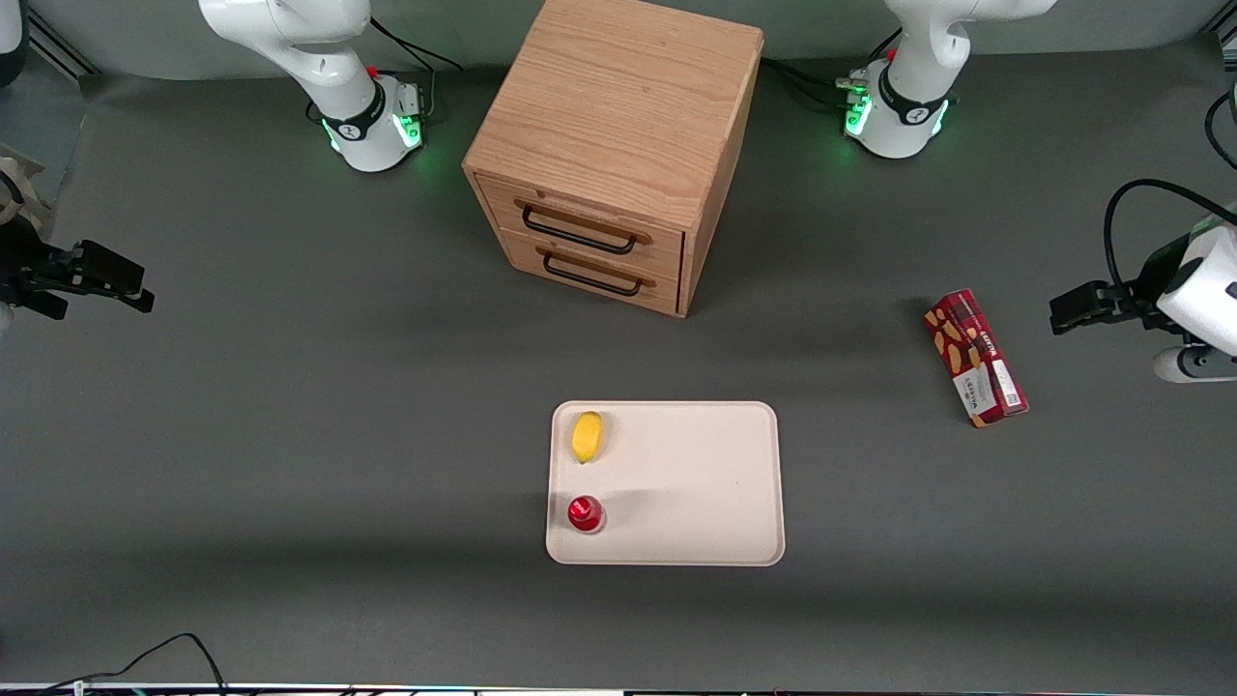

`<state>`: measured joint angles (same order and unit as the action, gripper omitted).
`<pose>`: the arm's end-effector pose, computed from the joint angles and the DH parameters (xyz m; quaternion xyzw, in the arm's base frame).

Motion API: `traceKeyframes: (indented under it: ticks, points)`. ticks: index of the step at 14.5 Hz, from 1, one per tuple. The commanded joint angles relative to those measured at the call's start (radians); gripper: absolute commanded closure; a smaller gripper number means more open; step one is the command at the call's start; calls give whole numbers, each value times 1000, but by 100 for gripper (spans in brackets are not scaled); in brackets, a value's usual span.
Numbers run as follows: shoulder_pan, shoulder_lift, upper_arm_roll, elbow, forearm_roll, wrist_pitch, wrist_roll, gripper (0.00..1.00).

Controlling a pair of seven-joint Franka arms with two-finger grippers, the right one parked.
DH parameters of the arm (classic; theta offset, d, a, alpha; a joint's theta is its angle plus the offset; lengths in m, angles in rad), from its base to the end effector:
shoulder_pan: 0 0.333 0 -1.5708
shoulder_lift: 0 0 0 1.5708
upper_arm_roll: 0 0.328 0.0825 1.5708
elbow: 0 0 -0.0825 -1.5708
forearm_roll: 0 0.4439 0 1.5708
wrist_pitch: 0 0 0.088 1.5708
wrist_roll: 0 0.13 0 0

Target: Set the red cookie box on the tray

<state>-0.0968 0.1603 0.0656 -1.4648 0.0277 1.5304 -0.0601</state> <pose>0.6565 -0.0198 0.5645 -0.9986 -0.0142 0.0462 0.0212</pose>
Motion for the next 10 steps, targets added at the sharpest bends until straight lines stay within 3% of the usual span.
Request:
traceKeyframes:
  ticks: [1, 6, 10]
  points:
    - [0, 5, 3, -20, -2, -32, 25, 0]
    - [2, -11, 51, -222, -2, 132, 28, 0]
    - [3, -45, 92, -492, -9, 443, 28, 0]
